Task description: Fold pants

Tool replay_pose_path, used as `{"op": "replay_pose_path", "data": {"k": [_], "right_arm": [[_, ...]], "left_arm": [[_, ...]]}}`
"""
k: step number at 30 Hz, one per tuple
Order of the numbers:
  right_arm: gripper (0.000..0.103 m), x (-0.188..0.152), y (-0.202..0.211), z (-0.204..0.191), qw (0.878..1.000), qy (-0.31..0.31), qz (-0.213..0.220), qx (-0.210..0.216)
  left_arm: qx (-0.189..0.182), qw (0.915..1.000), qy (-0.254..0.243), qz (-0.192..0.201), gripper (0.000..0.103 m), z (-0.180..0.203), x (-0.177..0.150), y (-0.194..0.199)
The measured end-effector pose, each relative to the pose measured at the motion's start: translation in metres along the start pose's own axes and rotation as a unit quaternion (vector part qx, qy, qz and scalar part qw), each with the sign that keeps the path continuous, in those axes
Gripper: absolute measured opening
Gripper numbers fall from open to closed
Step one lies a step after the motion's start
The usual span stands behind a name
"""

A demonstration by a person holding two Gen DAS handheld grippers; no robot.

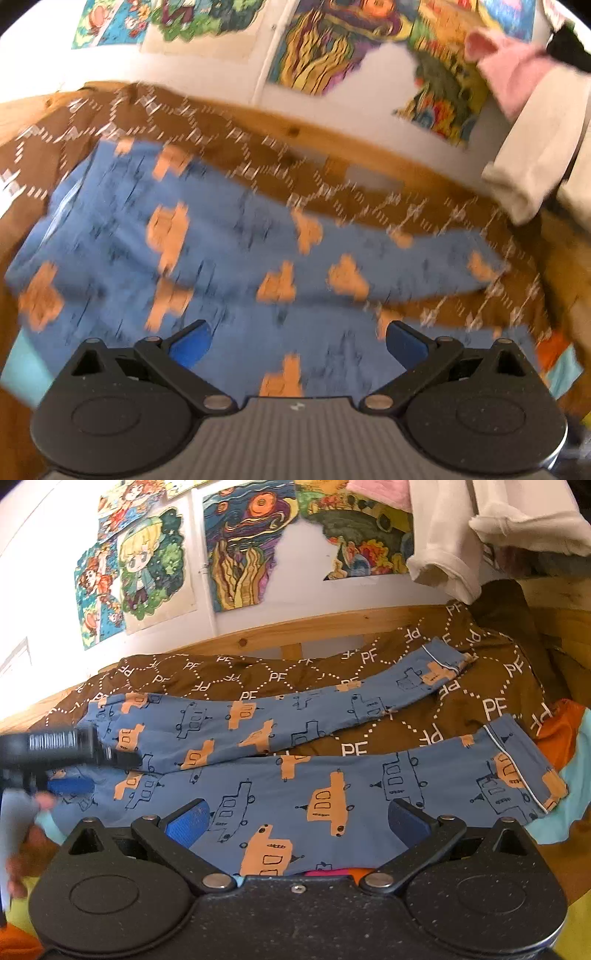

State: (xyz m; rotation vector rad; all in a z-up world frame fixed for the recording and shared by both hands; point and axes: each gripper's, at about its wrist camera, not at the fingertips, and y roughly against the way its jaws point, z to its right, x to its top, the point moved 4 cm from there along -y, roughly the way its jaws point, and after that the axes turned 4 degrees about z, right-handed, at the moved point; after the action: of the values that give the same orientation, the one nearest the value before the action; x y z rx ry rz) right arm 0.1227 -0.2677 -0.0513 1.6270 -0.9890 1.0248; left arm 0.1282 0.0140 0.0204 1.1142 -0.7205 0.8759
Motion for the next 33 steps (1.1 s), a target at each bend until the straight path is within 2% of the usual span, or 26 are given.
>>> {"op": "replay_pose_path", "data": {"k": [2,4,8,10,16,19,21,23,26,29,33], "right_arm": [[0.102,0.0,-0.002,0.003,1.0,-0.005,-0.002,-0.003],[0.102,0.0,-0.003,0.003,1.0,-0.008,-0.006,-0.002],[0.102,-0.004,-0.01,0.003,1.0,-0.007,-0.023,0.006],[0.102,-0.005,-0.014,0.003,0.999,-0.013,-0.038,0.018],[0.102,0.016,-0.029,0.018,0.996,-0.021,-0.067,0.062],[0.102,0.044,-0.053,0.031,0.991,0.028,-0.095,0.094],[0.102,0.068,-0.077,0.038,0.986,0.064,-0.104,0.109],[0.102,0.094,-0.109,0.043,0.982,0.095,-0.113,0.12],[0.102,0.13,-0.162,0.042,0.97,0.154,-0.122,0.141],[0.102,0.151,-0.222,0.034,0.948,0.219,-0.153,0.175],[0.102,0.161,-0.29,0.017,0.916,0.246,-0.213,0.234]], "left_arm": [[-0.027,0.9996,0.011,-0.002,0.103,0.0,0.018,-0.005],[-0.035,0.9992,0.009,-0.015,0.103,0.001,0.035,-0.013],[0.008,0.9956,-0.06,-0.071,0.103,0.002,0.069,-0.038],[0.021,0.992,-0.095,-0.081,0.103,0.0,0.081,-0.049],[0.065,0.986,-0.151,-0.03,0.103,-0.02,0.111,-0.076],[0.072,0.976,-0.204,-0.02,0.103,-0.027,0.126,-0.092],[0.07,0.9644,-0.255,-0.009,0.103,-0.027,0.136,-0.101],[0.085,0.9465,-0.311,0.016,0.103,-0.028,0.142,-0.107],[0.096,0.9284,-0.359,0.013,0.103,-0.032,0.145,-0.116],[0.091,0.9252,-0.368,-0.015,0.103,-0.04,0.146,-0.128],[0.072,0.9268,-0.363,-0.063,0.102,-0.053,0.149,-0.142]]}}
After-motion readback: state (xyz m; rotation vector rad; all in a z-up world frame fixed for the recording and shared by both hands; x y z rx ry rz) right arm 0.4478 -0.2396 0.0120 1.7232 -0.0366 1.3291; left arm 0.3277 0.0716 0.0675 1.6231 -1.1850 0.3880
